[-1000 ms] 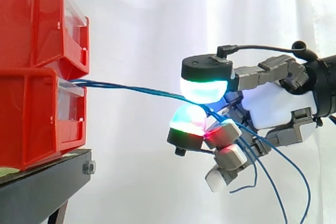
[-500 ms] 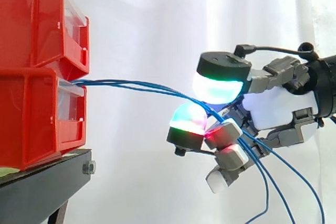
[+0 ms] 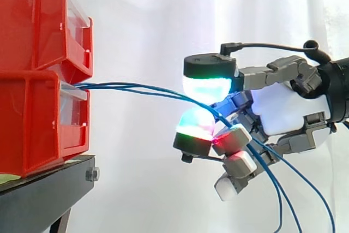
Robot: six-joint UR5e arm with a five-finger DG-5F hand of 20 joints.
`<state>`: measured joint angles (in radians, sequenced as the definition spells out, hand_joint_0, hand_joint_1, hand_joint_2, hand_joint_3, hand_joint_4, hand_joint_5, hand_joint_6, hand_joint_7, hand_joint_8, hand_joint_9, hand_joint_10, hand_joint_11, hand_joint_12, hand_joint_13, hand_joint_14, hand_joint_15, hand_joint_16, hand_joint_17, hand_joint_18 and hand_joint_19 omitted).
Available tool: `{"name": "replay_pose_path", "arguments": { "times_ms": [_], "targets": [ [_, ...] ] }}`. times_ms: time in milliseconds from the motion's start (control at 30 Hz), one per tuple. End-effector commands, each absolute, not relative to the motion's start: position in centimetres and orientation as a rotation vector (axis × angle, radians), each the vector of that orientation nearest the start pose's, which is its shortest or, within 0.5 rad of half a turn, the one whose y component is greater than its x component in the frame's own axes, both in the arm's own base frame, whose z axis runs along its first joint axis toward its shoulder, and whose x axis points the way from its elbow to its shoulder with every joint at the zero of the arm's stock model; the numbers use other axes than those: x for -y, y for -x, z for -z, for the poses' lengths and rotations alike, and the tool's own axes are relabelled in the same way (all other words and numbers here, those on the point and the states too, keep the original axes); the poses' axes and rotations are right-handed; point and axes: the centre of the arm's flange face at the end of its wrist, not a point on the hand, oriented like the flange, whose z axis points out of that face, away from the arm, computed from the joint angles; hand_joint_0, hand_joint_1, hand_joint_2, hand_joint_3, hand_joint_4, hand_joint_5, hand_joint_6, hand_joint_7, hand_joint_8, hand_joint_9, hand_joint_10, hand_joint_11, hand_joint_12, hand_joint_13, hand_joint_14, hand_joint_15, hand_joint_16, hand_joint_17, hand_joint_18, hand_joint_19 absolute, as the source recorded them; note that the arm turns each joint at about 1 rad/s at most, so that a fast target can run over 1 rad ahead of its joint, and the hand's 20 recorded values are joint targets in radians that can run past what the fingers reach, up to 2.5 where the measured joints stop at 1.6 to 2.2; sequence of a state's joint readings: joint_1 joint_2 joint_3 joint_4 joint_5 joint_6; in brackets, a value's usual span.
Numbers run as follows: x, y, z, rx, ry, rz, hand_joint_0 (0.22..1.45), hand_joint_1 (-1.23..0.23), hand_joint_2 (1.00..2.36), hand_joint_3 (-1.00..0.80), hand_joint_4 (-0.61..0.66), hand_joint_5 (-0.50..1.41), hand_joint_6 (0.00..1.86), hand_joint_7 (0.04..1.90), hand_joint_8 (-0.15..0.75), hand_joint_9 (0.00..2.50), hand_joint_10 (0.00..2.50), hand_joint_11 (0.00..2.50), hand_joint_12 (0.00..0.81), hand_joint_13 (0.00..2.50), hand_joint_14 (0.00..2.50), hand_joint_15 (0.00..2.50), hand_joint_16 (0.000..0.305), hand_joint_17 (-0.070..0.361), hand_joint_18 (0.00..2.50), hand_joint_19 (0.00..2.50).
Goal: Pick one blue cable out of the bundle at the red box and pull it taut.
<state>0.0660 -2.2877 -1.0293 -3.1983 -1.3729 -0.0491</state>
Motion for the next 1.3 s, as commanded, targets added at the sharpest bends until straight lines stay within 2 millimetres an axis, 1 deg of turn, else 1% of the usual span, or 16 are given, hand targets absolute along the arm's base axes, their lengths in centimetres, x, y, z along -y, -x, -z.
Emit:
{"name": "replay_pose_path", "arguments": {
  "times_ms": [0,133,367,667,733,767,833,867,967,1033,1067,1100,1133,1167,1200,1267],
  "targets": [
    [10.39,-74.61,-29.42,-1.318,-1.374,-0.938,0.61,-0.67,1.02,-0.15,0.19,-0.18,0.93,0.97,0.400,1.11,0.01,1.23,0.409,1.05,0.02,0.81,0.060,0.134,0.66,0.46],
    [10.39,-74.63,-29.43,-1.317,-1.373,-0.939,0.64,-0.75,1.02,-0.14,0.13,-0.19,0.94,0.96,0.377,1.08,0.01,1.23,0.389,1.02,0.02,0.81,0.057,0.129,0.65,0.46],
    [10.51,-74.58,-29.53,-1.316,-1.374,-0.938,0.73,-0.87,1.02,-0.27,0.06,-0.20,0.94,0.98,0.362,1.05,0.01,1.22,0.378,0.99,0.03,0.80,0.055,0.124,0.64,0.41],
    [10.39,-74.59,-29.53,-1.315,-1.375,-0.941,0.81,-0.90,1.00,-0.49,0.08,-0.20,0.94,1.00,0.352,1.05,0.01,1.22,0.373,0.97,0.03,0.79,0.054,0.121,0.62,0.40],
    [10.39,-74.59,-29.53,-1.312,-1.379,-0.944,0.81,-0.90,1.00,-0.50,0.10,-0.20,0.94,0.97,0.347,1.05,0.01,1.24,0.370,0.98,0.02,0.78,0.054,0.121,0.62,0.40],
    [10.39,-74.59,-29.53,-1.312,-1.379,-0.944,0.77,-0.91,1.00,-0.50,0.14,-0.20,0.94,0.97,0.348,1.05,0.01,1.22,0.370,0.98,0.03,0.77,0.054,0.121,0.64,0.39],
    [10.39,-74.61,-29.42,-1.312,-1.382,-0.945,0.70,-0.89,1.00,-0.50,0.16,-0.19,0.93,0.96,0.354,1.05,0.01,1.23,0.373,0.97,0.03,0.78,0.054,0.121,0.63,0.41],
    [10.39,-74.59,-29.53,-1.311,-1.381,-0.946,0.58,-0.85,1.00,-0.50,0.17,-0.19,0.93,0.97,0.364,1.05,0.01,1.22,0.380,0.97,0.03,0.79,0.055,0.124,0.62,0.43],
    [10.39,-74.59,-29.53,-1.310,-1.383,-0.947,0.48,-0.75,1.00,-0.50,0.19,-0.18,0.92,0.96,0.399,1.08,0.01,1.21,0.412,0.98,0.02,0.78,0.062,0.139,0.64,0.45],
    [10.39,-74.59,-29.53,-1.310,-1.383,-0.947,0.46,-0.68,1.00,-0.50,0.20,-0.18,0.92,0.95,0.408,1.09,0.01,1.20,0.421,0.99,0.02,0.77,0.064,0.145,0.65,0.45],
    [10.39,-74.59,-29.53,-1.310,-1.383,-0.947,0.46,-0.58,1.00,-0.50,0.20,-0.18,0.91,0.95,0.407,1.10,0.01,1.20,0.425,0.99,0.02,0.77,0.065,0.145,0.64,0.46],
    [10.51,-74.58,-29.53,-1.309,-1.383,-0.946,0.46,-0.57,1.00,-0.50,0.19,-0.17,0.91,0.96,0.405,1.10,0.01,1.20,0.423,0.99,0.02,0.77,0.064,0.145,0.64,0.46],
    [10.39,-74.59,-29.53,-1.310,-1.383,-0.947,0.50,-0.52,1.00,-0.50,0.18,-0.17,0.90,0.97,0.387,1.09,0.01,1.21,0.409,0.98,0.02,0.77,0.061,0.136,0.61,0.48],
    [10.39,-74.59,-29.53,-1.310,-1.383,-0.947,0.55,-0.52,1.00,-0.50,0.16,-0.17,0.90,1.01,0.368,1.09,0.01,1.21,0.391,0.96,0.02,0.78,0.057,0.129,0.59,0.50],
    [10.51,-74.60,-29.42,-1.310,-1.384,-0.945,0.56,-0.52,1.00,-0.50,0.16,-0.17,0.90,1.02,0.371,1.09,0.01,1.21,0.390,0.96,0.02,0.78,0.057,0.129,0.59,0.50],
    [10.39,-74.59,-29.53,-1.310,-1.383,-0.947,0.59,-0.58,1.01,-0.37,0.17,-0.17,0.89,1.05,0.362,1.08,0.01,1.22,0.386,0.96,0.03,0.79,0.056,0.126,0.58,0.50]
  ]
}}
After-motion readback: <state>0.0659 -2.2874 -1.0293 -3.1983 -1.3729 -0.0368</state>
